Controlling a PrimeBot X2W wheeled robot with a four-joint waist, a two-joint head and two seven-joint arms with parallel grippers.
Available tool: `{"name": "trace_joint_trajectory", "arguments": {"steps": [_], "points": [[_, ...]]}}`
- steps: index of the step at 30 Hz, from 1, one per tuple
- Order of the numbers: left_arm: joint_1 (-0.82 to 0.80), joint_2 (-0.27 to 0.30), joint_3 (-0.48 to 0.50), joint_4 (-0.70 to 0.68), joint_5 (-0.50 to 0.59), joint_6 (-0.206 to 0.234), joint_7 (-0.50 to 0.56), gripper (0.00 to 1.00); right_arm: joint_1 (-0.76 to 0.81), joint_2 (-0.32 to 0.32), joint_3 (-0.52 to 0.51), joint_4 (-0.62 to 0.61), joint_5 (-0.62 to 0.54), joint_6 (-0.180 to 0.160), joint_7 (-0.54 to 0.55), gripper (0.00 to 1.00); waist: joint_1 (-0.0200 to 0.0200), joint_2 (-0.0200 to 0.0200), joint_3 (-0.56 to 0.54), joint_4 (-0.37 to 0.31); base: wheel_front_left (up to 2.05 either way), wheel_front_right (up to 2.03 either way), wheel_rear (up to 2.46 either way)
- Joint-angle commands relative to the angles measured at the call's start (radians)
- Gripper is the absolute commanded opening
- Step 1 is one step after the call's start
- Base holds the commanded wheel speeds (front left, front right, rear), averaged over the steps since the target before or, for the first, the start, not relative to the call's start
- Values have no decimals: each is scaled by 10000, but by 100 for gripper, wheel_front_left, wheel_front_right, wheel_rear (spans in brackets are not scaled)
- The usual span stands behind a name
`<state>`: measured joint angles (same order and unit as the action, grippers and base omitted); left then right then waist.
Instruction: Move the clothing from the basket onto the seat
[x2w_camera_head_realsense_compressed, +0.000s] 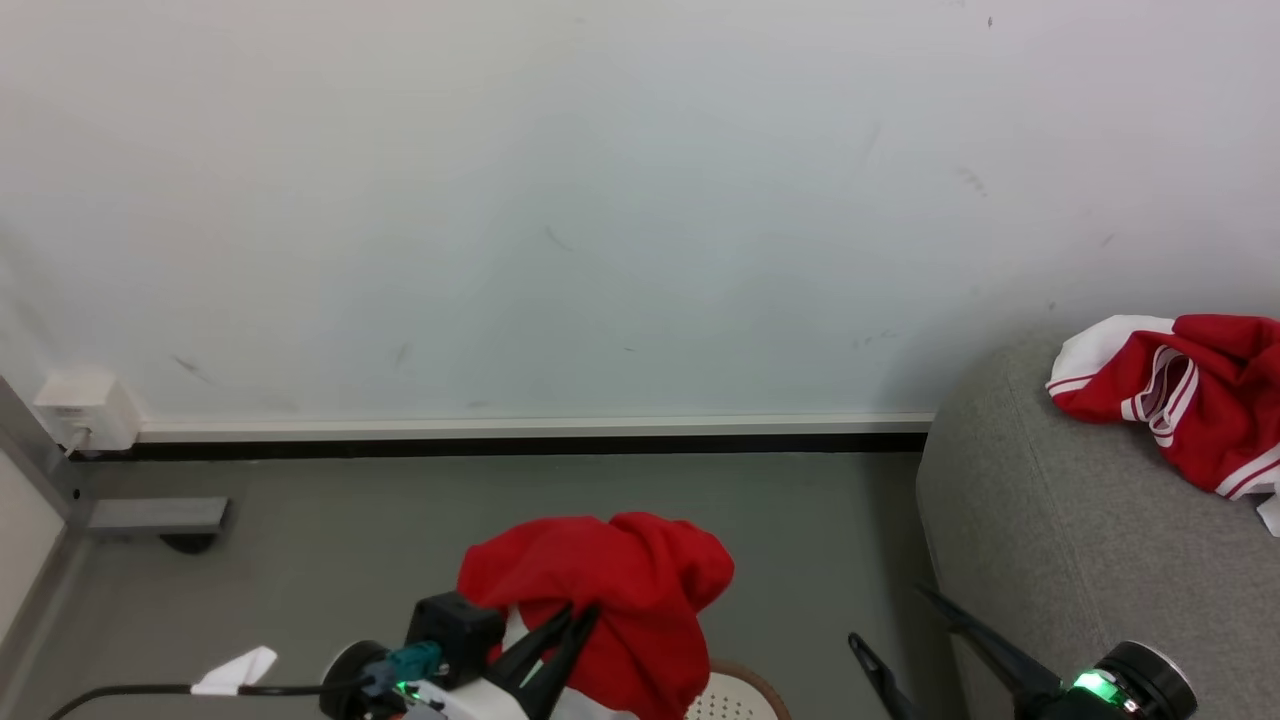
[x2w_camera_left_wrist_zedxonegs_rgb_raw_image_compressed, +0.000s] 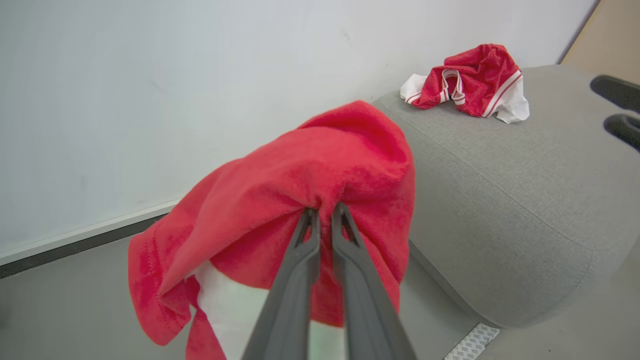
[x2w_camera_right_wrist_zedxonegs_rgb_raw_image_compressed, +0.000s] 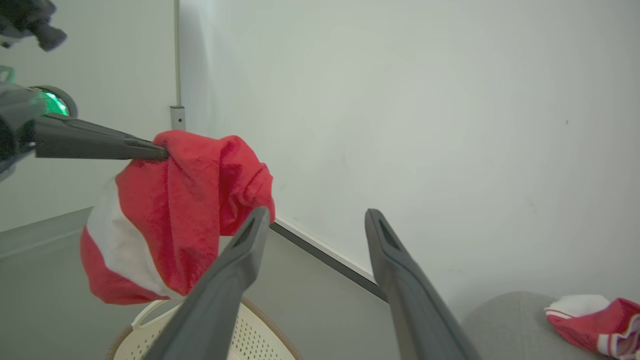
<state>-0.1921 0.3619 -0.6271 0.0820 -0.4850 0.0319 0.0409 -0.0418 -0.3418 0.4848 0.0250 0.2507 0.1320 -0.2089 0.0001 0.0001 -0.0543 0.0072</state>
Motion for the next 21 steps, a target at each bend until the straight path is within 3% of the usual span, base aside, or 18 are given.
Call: {"name": "trace_joint_trajectory", "arguments": {"steps": [1, 10, 21], "points": [[-113, 34, -11, -50, 167, -38, 28, 0, -132, -81, 69, -65, 95, -26, 21, 100, -1, -1, 7, -7, 0, 0, 0], [-666, -561, -1025, -193, 390, -652, 415, 0, -1347, -894, 2303, -97, 938, -27, 464, 100, -1, -1, 77, -45, 0, 0, 0], [-1021, -704, -1960, -939, -137, -1363, 890, 0, -1835, -1190, 3303, 383, 1444, -27, 470, 100, -1, -1, 159, -165, 0, 0, 0]]}}
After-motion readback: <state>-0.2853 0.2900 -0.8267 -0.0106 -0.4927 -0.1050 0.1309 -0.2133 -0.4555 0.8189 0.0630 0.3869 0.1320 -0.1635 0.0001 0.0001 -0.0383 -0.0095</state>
